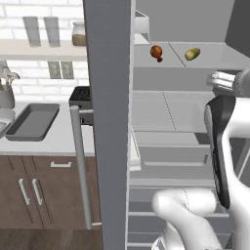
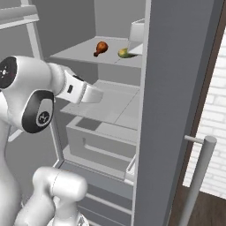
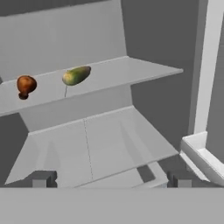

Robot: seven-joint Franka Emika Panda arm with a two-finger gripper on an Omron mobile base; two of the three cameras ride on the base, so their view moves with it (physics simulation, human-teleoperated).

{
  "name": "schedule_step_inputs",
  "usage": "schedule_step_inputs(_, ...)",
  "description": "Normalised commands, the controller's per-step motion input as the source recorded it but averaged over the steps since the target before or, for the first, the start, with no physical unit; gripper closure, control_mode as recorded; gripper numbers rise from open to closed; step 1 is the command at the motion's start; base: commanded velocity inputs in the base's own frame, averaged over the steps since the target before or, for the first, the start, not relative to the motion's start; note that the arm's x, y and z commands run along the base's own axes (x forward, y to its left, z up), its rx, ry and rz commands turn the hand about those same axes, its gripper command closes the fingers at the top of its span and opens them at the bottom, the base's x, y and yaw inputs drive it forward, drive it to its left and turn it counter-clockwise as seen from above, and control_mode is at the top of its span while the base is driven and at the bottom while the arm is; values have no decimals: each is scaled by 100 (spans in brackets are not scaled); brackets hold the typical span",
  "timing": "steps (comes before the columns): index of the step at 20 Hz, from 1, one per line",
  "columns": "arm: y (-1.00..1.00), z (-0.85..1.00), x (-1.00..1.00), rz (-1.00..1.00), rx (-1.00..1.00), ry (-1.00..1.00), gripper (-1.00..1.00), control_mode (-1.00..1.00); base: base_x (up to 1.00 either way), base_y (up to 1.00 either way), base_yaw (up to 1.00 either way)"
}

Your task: Place one cucumber and one chicken drumstick in each tupperware on the nearby counter, to pack two identical lunches.

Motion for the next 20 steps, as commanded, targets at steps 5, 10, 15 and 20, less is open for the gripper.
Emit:
schedule_step_inputs(5, -3, 82, 0, 4, 0, 26, -100, -100, 0, 0, 0)
schedule_step_inputs(10, 0, -21, 37, 0, -3, 0, -100, -100, 0, 0, 0)
schedule_step_inputs(15, 0, -22, 89, 0, -5, -6, -100, -100, 0, 0, 0)
schedule_step_inputs(20, 0, 8, 100, 0, 0, -2, -100, -100, 0, 0, 0)
